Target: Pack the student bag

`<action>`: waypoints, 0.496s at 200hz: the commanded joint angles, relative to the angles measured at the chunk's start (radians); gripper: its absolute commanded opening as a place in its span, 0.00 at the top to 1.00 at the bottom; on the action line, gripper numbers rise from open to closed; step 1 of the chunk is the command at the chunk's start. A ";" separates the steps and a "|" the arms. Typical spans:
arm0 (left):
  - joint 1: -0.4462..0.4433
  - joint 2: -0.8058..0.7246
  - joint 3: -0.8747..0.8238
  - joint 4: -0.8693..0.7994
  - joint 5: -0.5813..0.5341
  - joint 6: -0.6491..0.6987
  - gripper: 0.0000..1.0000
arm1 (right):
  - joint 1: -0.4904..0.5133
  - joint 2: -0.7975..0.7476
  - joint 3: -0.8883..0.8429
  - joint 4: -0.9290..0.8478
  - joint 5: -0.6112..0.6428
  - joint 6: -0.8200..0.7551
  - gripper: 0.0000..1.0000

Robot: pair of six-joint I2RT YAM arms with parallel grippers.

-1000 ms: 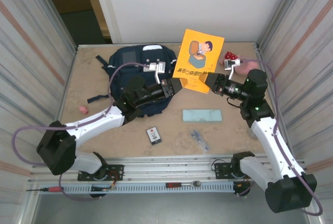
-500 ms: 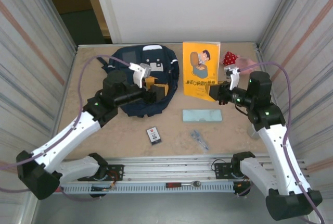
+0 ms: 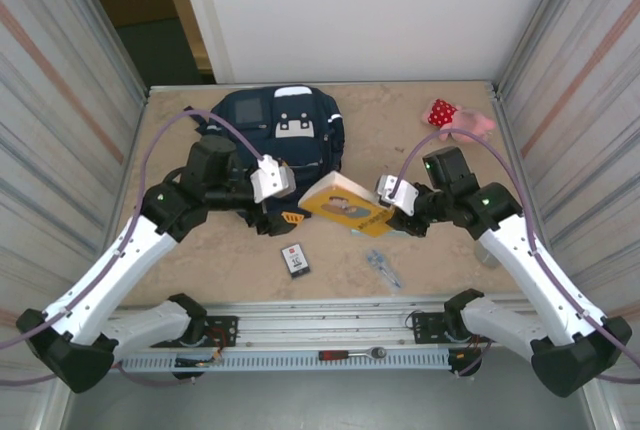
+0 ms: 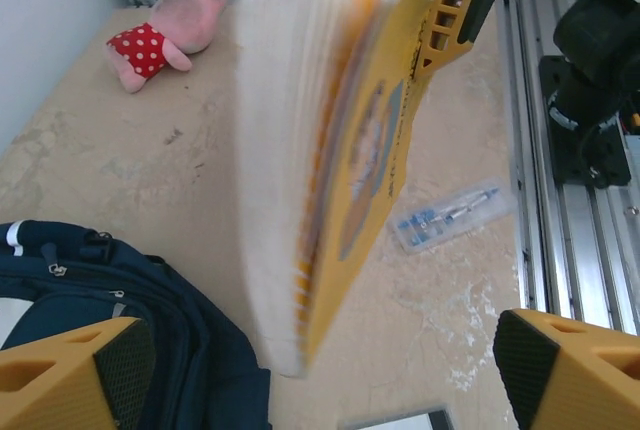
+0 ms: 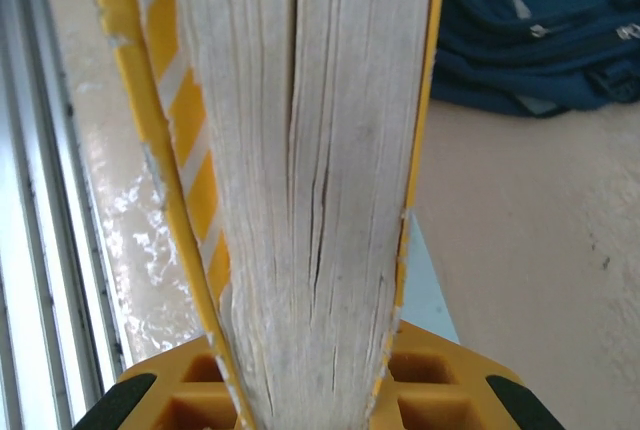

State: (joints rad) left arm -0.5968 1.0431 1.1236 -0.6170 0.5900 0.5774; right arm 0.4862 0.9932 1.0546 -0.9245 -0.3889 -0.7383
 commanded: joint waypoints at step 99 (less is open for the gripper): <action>-0.026 0.130 -0.018 0.041 0.229 0.045 0.59 | 0.061 0.089 0.094 0.087 -0.149 -0.078 0.91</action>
State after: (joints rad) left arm -0.6350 1.1919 1.1229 -0.6304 0.7631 0.6491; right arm 0.5617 1.0924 1.1015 -0.8978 -0.4530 -0.8391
